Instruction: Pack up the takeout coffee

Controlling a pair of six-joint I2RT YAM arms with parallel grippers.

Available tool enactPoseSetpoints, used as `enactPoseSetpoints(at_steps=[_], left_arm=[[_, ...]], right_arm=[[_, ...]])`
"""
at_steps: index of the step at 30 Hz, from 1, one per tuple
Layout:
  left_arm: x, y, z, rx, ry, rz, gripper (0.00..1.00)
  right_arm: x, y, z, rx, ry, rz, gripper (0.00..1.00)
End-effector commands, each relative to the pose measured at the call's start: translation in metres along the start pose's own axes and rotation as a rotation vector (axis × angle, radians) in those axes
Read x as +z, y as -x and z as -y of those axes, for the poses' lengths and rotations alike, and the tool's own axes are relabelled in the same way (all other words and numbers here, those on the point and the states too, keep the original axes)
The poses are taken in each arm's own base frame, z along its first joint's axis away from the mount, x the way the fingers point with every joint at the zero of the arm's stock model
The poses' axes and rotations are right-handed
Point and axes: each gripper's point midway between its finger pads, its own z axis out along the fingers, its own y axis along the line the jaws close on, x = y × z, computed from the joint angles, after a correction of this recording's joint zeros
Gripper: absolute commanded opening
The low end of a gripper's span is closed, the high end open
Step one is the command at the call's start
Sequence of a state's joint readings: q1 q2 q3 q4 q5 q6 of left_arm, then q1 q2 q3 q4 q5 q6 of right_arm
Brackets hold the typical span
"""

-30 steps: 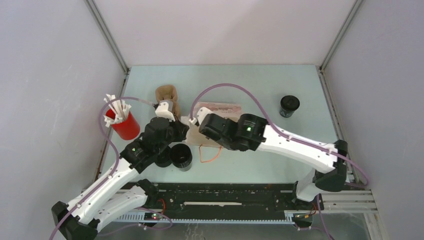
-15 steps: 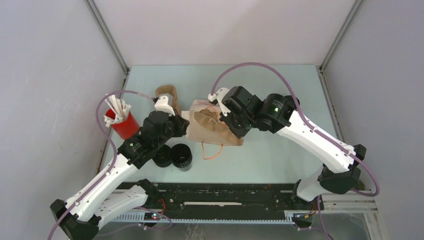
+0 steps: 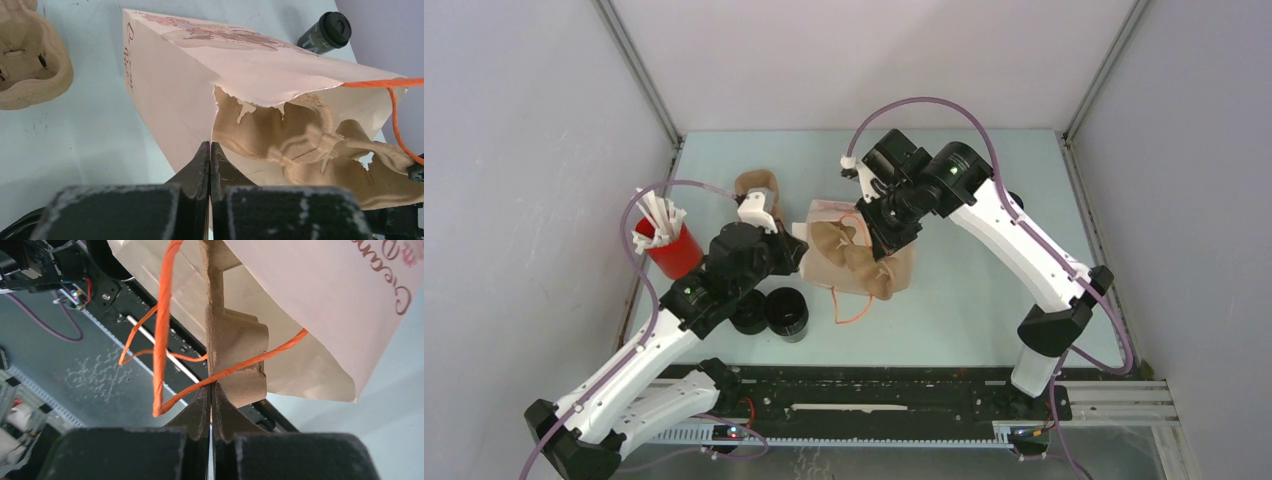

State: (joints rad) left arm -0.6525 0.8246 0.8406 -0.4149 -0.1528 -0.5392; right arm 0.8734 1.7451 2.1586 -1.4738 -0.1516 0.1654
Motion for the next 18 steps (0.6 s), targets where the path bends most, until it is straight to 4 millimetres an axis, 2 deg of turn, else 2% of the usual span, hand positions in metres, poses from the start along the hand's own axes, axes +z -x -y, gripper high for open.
enactPoseSetpoints(at_steps=[1, 4, 9, 18], left_arm=[[0.001, -0.006, 0.002, 0.03, -0.029, 0.007, 0.0], [0.002, -0.011, 0.001, 0.032, -0.037, 0.001, 0.0], [0.002, -0.017, -0.001, 0.062, -0.036, -0.007, 0.0], [-0.001, -0.022, -0.002, 0.072, -0.037, -0.012, 0.0]], right_arm=[[-0.017, -0.006, -0.016, 0.088, 0.114, -0.03, 0.0], [-0.011, -0.008, -0.008, 0.123, 0.113, -0.059, 0.0], [0.0, 0.002, 0.0, 0.187, 0.162, -0.083, 0.0], [0.016, 0.016, 0.006, 0.188, 0.162, -0.09, 0.0]])
